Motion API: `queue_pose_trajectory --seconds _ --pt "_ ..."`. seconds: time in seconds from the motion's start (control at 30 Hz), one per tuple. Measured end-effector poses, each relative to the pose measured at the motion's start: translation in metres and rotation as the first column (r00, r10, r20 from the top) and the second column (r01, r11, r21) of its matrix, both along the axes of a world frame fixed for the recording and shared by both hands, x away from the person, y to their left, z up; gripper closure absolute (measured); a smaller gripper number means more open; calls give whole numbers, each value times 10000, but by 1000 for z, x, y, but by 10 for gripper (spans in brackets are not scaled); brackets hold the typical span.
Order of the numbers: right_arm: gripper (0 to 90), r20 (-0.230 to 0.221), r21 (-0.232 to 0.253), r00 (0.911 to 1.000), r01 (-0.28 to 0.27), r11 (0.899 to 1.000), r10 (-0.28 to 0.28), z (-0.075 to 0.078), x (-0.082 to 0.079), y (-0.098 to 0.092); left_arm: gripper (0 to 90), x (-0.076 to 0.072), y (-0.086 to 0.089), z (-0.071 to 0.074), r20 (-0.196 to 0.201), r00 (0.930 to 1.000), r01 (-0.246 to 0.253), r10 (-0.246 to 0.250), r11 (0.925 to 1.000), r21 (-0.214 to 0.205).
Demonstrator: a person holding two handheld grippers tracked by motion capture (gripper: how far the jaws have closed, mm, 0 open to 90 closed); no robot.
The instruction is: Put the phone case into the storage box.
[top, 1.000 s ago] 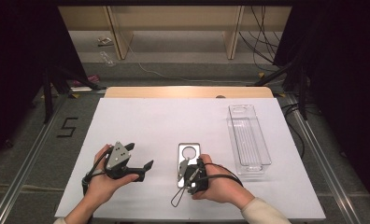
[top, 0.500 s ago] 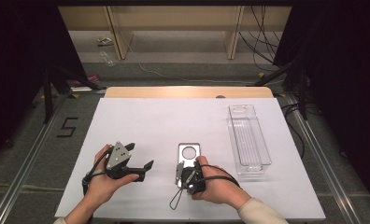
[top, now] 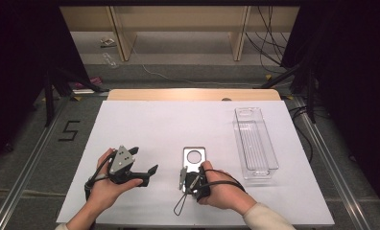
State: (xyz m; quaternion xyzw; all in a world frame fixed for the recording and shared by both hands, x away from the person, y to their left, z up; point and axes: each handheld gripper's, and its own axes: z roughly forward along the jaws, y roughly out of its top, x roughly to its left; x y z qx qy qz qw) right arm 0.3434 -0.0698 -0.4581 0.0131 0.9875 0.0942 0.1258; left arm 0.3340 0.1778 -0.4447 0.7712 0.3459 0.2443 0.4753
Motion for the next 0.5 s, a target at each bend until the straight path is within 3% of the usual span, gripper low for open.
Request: queue_pose_trajectory --seconds 0.5 --pt "633 -289 -297 9990 -345 9990 337 1 -2 4 97 0 0 0 -1 10000 8 -8 10000 -5"
